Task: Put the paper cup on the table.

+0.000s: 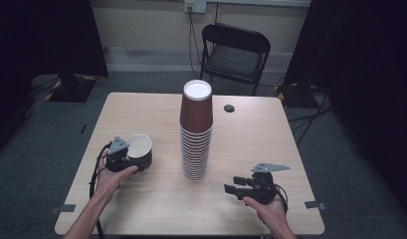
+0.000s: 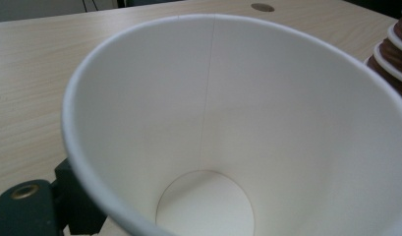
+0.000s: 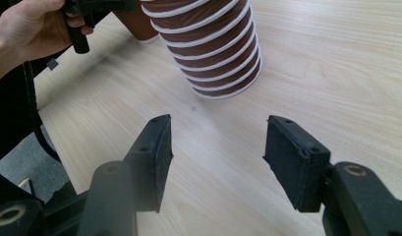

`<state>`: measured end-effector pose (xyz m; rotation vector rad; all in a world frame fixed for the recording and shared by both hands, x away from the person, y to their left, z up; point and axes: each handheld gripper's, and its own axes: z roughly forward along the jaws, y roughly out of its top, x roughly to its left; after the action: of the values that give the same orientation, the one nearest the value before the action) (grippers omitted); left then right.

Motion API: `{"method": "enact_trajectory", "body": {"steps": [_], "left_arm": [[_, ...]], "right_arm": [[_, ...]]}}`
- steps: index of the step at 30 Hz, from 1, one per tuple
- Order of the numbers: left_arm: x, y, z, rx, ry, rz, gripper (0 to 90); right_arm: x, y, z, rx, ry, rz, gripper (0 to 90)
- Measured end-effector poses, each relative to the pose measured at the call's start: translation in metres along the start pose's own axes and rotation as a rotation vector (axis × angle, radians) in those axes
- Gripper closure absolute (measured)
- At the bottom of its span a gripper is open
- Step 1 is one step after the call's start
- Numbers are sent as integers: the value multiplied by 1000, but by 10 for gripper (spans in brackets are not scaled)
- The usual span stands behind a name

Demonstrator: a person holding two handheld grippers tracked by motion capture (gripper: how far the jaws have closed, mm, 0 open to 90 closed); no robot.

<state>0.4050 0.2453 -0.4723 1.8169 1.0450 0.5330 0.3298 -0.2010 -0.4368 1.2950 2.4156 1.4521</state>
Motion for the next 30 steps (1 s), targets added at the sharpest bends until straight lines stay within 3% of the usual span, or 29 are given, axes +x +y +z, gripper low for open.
{"method": "enact_trajectory", "body": {"steps": [7, 11, 16, 17, 20, 23, 26, 30], "left_arm": [[5, -7, -8, 21, 12, 11, 120], [8, -8, -12, 37, 23, -34, 121], [8, -9, -18, 53, 28, -35, 122], [8, -9, -19, 55, 31, -20, 122], [8, -9, -18, 62, 27, -44, 120], [7, -10, -18, 73, 40, -12, 127], [9, -11, -18, 105, 41, -31, 140], [9, -11, -22, 131, 46, -22, 146]], "right_arm": [[0, 0, -1, -4, 2, -2, 438], [0, 0, 1, 2, 4, -3, 437], [1, 0, 1, 1, 7, -3, 437], [1, 0, 1, 0, 8, -2, 437], [1, 0, 2, 5, 8, 2, 437], [2, 0, 2, 3, 11, -2, 437], [2, 0, 1, 1, 10, 0, 437], [0, -1, 0, -1, 9, -2, 439]]}}
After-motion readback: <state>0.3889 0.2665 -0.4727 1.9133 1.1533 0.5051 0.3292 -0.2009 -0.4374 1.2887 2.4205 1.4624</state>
